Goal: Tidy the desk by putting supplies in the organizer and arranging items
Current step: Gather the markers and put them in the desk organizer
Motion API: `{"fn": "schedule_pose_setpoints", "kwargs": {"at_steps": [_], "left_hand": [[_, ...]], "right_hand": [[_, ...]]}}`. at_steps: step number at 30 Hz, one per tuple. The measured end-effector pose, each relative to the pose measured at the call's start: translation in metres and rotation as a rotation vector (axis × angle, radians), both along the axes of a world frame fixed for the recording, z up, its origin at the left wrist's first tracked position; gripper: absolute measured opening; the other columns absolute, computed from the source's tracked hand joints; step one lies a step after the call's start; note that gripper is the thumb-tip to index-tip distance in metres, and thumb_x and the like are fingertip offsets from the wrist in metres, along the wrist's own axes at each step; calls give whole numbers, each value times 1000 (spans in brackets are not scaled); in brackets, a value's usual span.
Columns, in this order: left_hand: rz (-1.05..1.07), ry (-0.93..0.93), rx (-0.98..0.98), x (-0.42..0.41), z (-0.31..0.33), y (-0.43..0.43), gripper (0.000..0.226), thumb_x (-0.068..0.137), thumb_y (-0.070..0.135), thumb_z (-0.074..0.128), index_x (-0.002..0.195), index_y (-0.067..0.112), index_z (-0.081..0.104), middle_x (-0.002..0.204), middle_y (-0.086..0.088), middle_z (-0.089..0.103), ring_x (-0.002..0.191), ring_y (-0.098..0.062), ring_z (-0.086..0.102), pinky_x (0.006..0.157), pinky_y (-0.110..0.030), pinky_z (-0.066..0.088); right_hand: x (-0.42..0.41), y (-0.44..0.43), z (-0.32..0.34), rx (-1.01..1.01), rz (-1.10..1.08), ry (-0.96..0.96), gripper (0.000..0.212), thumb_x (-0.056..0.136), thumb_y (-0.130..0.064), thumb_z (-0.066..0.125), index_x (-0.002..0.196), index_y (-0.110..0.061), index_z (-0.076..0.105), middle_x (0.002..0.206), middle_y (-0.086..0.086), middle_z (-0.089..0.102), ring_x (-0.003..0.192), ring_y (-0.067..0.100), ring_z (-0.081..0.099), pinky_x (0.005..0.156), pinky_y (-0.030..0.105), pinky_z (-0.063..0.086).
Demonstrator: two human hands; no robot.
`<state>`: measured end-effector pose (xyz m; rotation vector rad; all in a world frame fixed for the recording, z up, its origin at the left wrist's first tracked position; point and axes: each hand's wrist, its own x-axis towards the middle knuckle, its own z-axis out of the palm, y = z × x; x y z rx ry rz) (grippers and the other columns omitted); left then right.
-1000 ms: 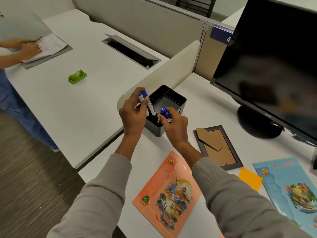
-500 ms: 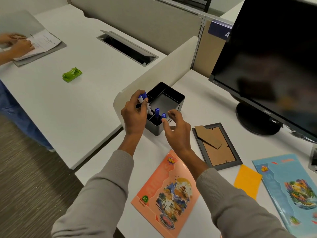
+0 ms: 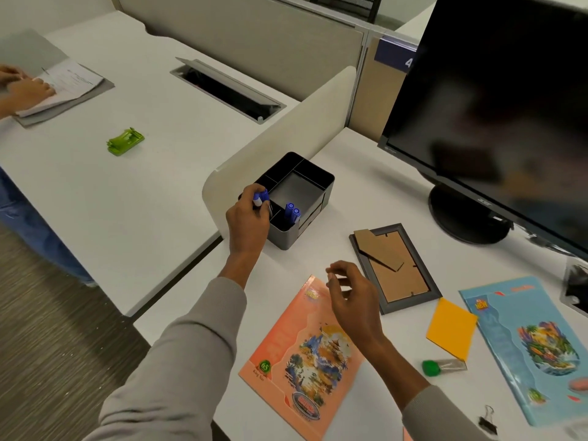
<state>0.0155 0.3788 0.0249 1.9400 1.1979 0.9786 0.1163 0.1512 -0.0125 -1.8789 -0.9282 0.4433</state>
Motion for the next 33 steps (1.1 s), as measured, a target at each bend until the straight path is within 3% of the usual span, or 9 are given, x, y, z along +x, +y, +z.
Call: {"fn": "schedule_pose_setpoints", "kwargs": {"at_steps": [2,9,12,15,18,22,28,31,33], "left_hand": [[7,21,-28,1,4,1,32,91,10,68,120,17,57,102,-6,68,83,-15,66,75,-2,45],[-22,32,42,2,14,-4,42,83,11,73,120,17,54,103,0,67,89,-20,67,85,-26,54],[-20,35,92,3,21,-11,46,81,25,74,122,20,52,104,-3,65,95,-25,65,91,-36,54],[33,64,136,9,33,-30,56,83,45,71,129,19,51,121,-8,61,113,-25,54,92,-27,42],[42,32,200,23,50,-53,61,84,54,68,130,18,51,129,-6,58,120,-25,49,93,-28,42],[-46,-42,300,53,63,-89,56,88,52,66,124,10,56,121,-7,63,112,-28,55,92,-35,45],[-299,-67,311,110,77,-170,47,92,48,65,119,11,58,113,-4,64,104,-21,57,83,-20,45],[-432,-53,270,134,69,-213,44,92,48,64,121,16,57,117,1,63,108,-19,56,83,-36,52],[-507,7,244,148,57,-243,44,92,49,63,122,18,58,118,0,64,110,-20,56,86,-35,49]], "right_hand": [[6,-20,-5,-42,0,-5,16,99,-21,60,115,-23,62,106,-12,69,90,4,69,68,20,59],[27,-111,-14,-120,-159,-25,12,96,-18,63,107,-23,65,96,-14,71,76,5,71,58,14,52],[36,-151,-9,-117,-252,-30,13,95,-16,64,106,-23,64,97,-13,72,72,7,71,55,15,51],[51,-189,-5,-137,-329,-82,12,95,-17,64,106,-22,64,95,-11,72,69,4,70,57,16,51],[66,-221,0,-117,-424,-57,10,96,-19,63,106,-21,64,94,-8,72,70,7,71,59,29,57],[81,-258,7,-95,-542,-88,7,96,-16,64,102,-19,63,90,-5,72,63,3,70,52,24,54],[100,-322,6,-148,-611,-88,4,95,-18,65,99,-18,64,83,-5,73,60,2,71,51,28,56],[108,-351,1,-213,-634,-75,7,93,-19,68,99,-16,66,83,-3,73,57,1,69,53,22,54],[112,-369,-3,-246,-662,-64,7,92,-17,70,98,-14,67,82,-2,73,58,-3,67,55,12,50]]}}
